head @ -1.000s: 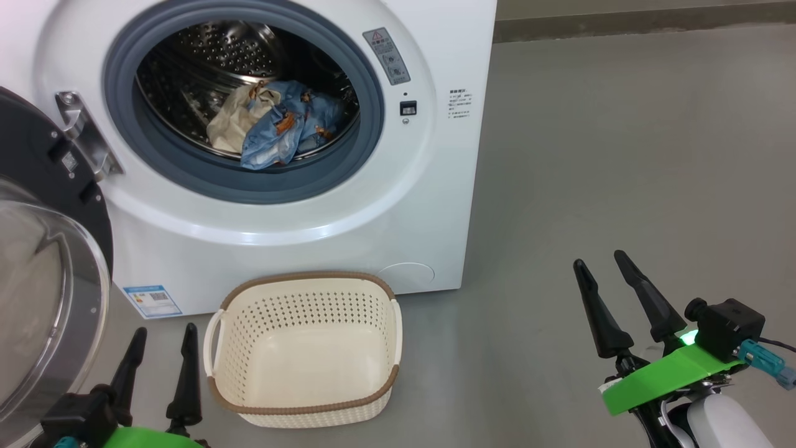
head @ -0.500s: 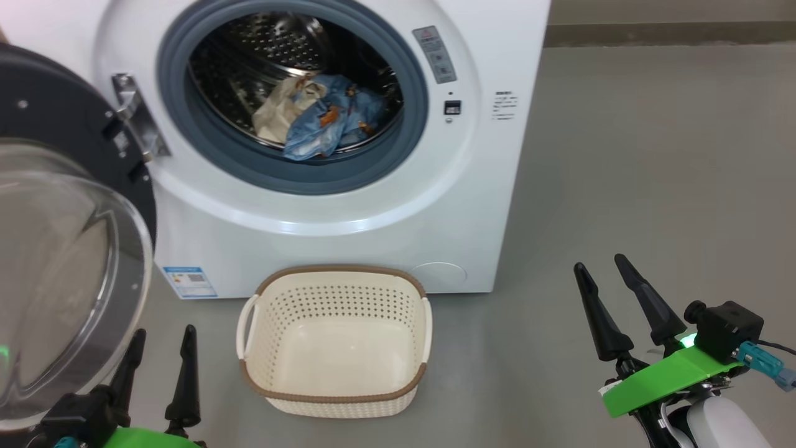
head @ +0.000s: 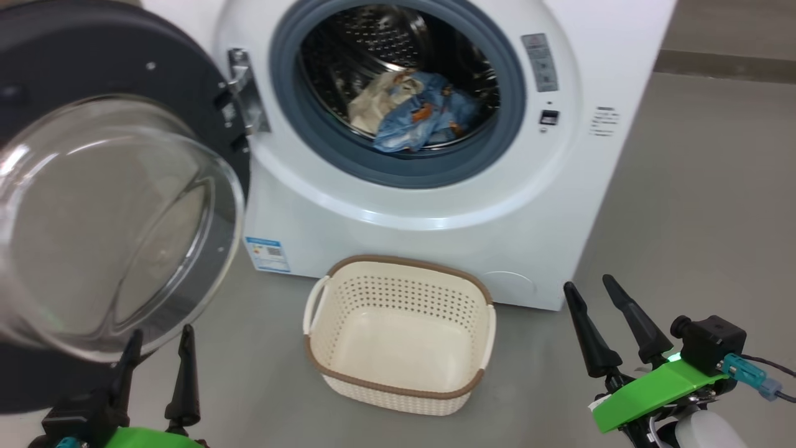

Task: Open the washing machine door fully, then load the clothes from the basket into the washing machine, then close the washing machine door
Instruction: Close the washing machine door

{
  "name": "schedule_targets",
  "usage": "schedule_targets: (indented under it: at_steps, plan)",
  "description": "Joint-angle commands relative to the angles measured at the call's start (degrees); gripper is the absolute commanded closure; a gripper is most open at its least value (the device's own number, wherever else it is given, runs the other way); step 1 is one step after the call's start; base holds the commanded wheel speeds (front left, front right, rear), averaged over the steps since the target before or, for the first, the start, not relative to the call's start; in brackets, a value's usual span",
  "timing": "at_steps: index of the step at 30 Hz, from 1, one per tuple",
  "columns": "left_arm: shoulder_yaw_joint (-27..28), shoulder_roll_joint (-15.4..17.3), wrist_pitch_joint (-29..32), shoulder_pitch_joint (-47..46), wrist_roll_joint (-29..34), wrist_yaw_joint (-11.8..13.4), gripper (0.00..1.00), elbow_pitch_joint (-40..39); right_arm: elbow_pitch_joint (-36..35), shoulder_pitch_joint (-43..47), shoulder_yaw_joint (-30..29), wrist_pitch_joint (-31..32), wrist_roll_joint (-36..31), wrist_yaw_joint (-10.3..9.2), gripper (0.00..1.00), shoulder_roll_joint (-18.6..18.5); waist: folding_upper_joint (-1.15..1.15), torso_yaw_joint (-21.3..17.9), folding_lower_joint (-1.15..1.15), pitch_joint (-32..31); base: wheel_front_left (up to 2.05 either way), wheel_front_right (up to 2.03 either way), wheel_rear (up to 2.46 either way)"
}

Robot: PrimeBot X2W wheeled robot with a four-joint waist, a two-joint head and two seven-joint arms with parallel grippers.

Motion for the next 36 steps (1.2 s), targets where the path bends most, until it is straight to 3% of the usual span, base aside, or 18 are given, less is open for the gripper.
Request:
schedule_targets:
  at_steps: [1, 7, 17, 25, 36]
  plan:
    - [2.2, 0.9, -0.4, -0.9, 0.4, 0.4, 0.0, -1.2, -1.2, -0.3, 1.4, -0.3, 0.2, 0.09, 0.0, -0.1, 0.0, 3.1, 0.0, -0.4, 0.0, 0.0, 0.0]
    - [1.8, 1.0, -0.4, -1.0, 1.0, 0.7, 0.0, -0.8, -0.8, -0.6, 1.5, -0.3, 0.0, 0.09, 0.0, 0.0, 0.0, 8.0, 0.0, -0.6, 0.0, 0.0, 0.0]
    - [1.8, 1.1, -0.4, -1.1, 1.3, 1.4, 0.0, -0.6, 0.0, -0.5, 1.9, -0.3, -1.8, 0.09, 0.0, -0.1, 0.0, 12.7, 0.0, -0.6, 0.0, 0.0, 0.0]
    - [2.1, 0.6, -0.4, -0.9, 1.4, 1.8, 0.0, -0.9, 0.7, -0.5, 2.1, -0.3, -2.7, 0.09, 0.0, -0.2, 0.0, 13.9, 0.0, -0.5, 0.0, 0.0, 0.0]
    - [2.8, 0.4, -0.4, -0.7, 1.5, 1.8, 0.0, -0.7, 0.9, -0.7, 2.7, -0.3, -2.4, 0.09, 0.0, -0.3, 0.0, 12.6, 0.0, -0.9, 0.0, 0.0, 0.0]
